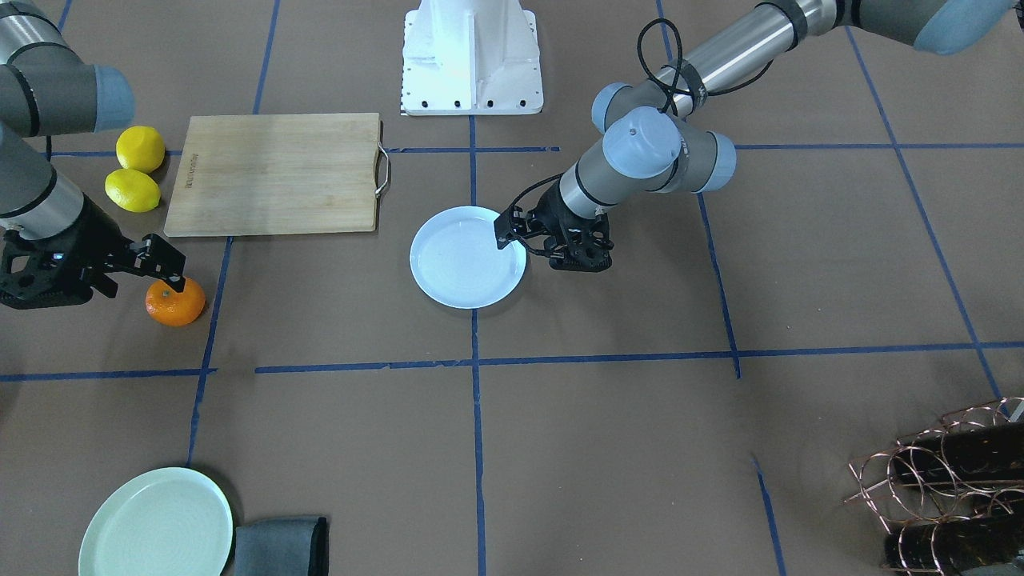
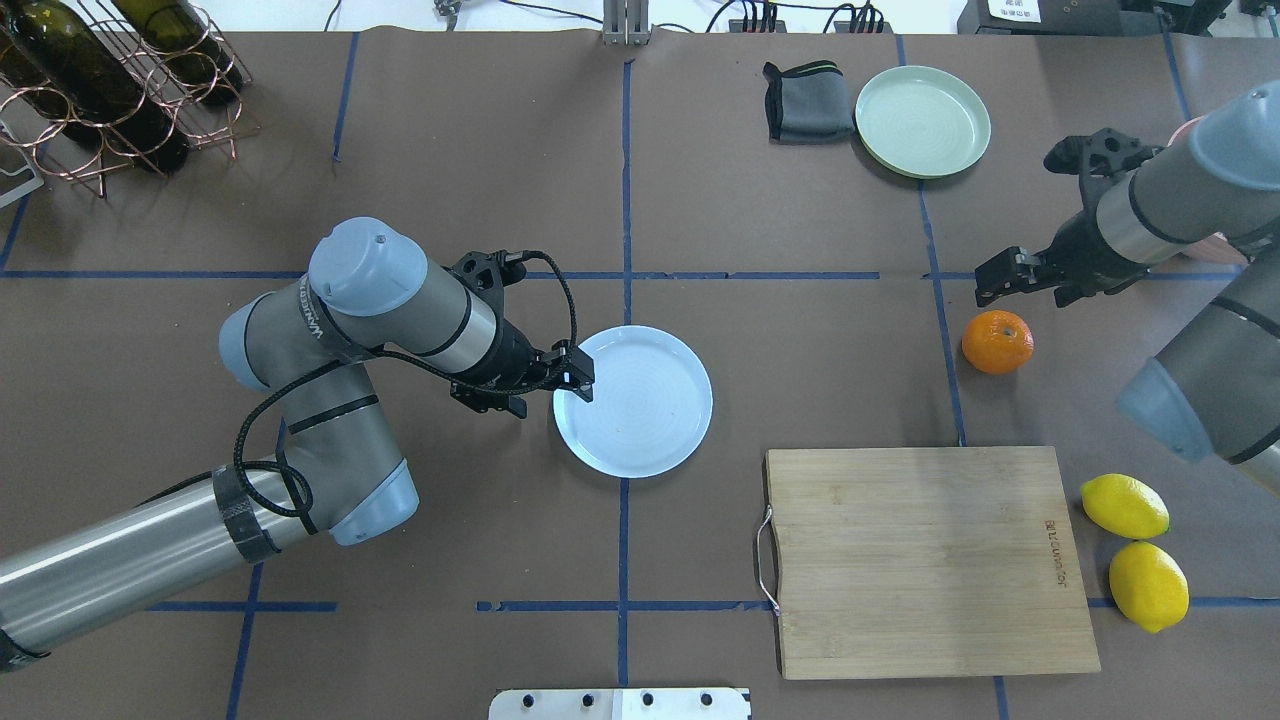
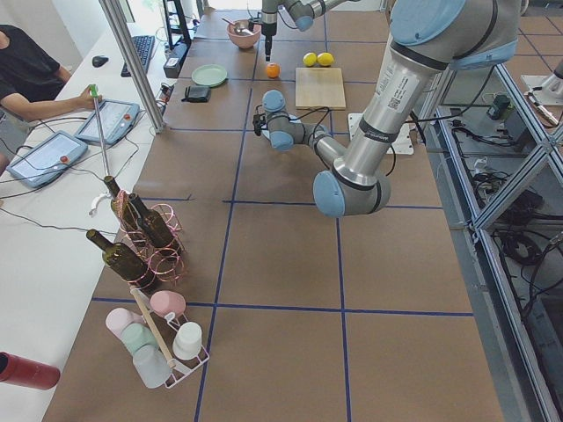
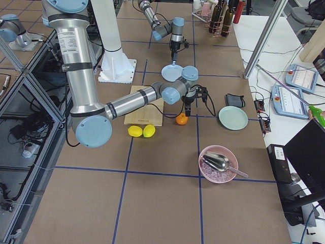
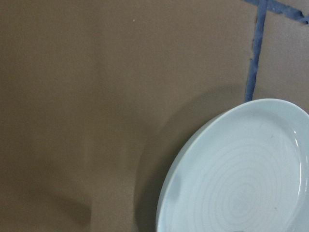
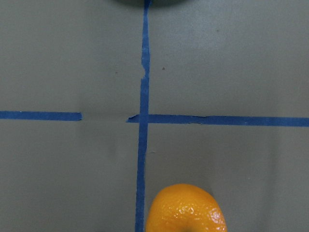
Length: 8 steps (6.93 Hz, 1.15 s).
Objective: Pick orange to plate
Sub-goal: 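Reach the right gripper down and grasp the orange while the left gripper holds the plate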
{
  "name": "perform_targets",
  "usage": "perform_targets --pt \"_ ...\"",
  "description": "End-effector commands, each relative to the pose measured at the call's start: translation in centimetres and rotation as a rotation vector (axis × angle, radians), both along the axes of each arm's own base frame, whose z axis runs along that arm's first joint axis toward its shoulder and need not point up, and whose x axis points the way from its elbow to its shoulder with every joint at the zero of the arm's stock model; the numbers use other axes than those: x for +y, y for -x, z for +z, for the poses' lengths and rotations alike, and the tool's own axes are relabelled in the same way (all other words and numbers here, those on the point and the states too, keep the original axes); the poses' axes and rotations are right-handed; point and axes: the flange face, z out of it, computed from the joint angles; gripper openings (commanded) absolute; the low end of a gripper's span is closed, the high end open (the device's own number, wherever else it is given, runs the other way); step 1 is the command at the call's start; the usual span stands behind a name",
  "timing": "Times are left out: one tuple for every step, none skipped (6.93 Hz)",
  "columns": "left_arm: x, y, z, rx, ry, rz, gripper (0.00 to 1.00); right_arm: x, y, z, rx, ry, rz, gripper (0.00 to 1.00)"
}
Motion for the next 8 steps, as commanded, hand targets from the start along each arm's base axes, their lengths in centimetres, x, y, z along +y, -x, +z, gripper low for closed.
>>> perform_targets --pt "-0.1 0.2 -0.2 0.003 -0.003 -0.003 0.91 1.2 2.1 1.3 0.044 0.012 0.002 1.00" --pt "0.0 0.1 -0.2 0.003 -0.003 -0.002 0.91 1.2 2.8 1.9 0.055 0.017 -0.005 1.00" --pt "0.0 0.1 -0.3 0.008 -0.006 -0.002 0.92 1.2 3.6 2.6 0.072 0.019 -0.012 1.00" --pt "0.0 0.2 -0.3 0.008 -0.006 -0.003 0.92 1.0 4.2 3.8 0.083 0.004 -0.009 1.00" --pt "0.0 0.2 -0.1 0.007 -0.006 -0.003 0.94 0.6 4.5 5.5 0.069 -0.011 -0.008 1.00" --pt "0.0 0.1 -0.3 0.008 -0.006 -0.002 0.94 0.5 5.0 6.8 0.065 -0.012 -0.009 1.00" --pt "0.2 0.3 -0.6 0.015 -0.010 -0.002 0.95 0.5 5.1 6.6 0.057 -0.017 -0.010 1.00" --pt "0.3 0.5 -0.9 0.021 -0.005 -0.006 0.95 0.5 5.1 6.5 0.055 -0.015 -0.007 0.96"
